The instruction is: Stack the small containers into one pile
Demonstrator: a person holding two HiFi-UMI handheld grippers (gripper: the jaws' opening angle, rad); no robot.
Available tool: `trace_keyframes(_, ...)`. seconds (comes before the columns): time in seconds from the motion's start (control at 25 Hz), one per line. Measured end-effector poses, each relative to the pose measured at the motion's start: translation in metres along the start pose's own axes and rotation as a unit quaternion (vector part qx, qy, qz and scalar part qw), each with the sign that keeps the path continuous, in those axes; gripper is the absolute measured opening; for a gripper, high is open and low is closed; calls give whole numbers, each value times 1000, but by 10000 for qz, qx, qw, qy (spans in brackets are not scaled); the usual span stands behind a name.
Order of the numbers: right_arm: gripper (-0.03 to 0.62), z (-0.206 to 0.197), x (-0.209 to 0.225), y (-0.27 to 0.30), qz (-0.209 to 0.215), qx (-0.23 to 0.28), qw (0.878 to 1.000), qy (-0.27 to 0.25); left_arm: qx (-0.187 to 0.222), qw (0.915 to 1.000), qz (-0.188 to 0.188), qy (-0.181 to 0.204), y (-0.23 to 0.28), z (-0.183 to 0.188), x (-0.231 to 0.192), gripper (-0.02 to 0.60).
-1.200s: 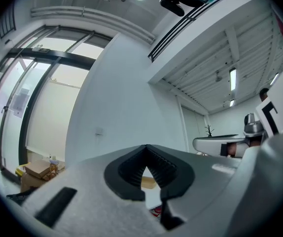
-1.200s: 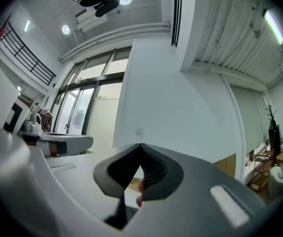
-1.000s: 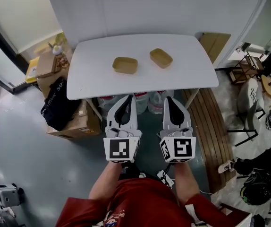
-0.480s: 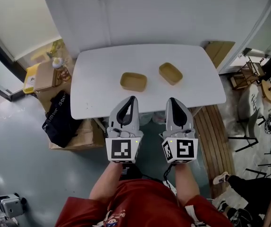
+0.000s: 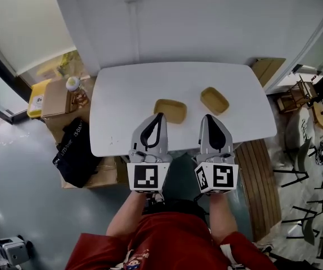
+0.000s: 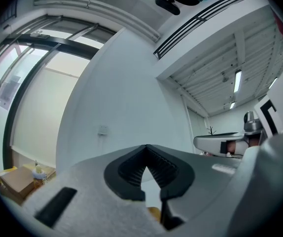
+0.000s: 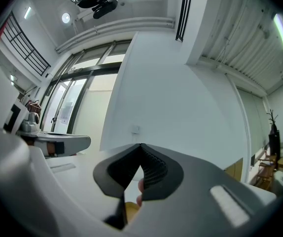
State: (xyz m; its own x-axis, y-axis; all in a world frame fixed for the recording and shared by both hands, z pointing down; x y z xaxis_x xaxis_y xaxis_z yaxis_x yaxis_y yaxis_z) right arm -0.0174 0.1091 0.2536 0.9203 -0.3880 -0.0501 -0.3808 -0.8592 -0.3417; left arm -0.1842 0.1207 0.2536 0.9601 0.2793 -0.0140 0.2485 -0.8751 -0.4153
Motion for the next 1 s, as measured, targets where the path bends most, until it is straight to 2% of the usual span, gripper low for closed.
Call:
trace_keyframes(0.28, 0, -13, 7, 30, 10, 66, 10000, 55, -155, 9998, -17, 100, 19, -16, -17, 2)
trace_keyframes(0.48, 0, -24, 18, 56, 40, 162, 9997, 186, -112, 9999, 32, 126, 47, -29, -24, 2)
trace_keyframes(1.0, 0, -59, 94, 133, 184, 198, 9996, 47, -108, 9980, 156, 606, 151, -62, -17, 2)
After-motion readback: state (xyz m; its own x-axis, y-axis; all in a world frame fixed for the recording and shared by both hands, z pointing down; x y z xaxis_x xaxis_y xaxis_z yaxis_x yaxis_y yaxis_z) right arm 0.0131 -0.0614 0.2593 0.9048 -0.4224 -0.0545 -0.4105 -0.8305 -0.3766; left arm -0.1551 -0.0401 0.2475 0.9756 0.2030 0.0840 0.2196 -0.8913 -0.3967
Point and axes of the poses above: the fingertips, and each gripper's own axes: y forward along the fingers, x to its right, z out of its top, the point moved 7 cm from there along -y, backward along the fingers, and after that the axes turned 12 degrees about x, right-handed, at the moved point
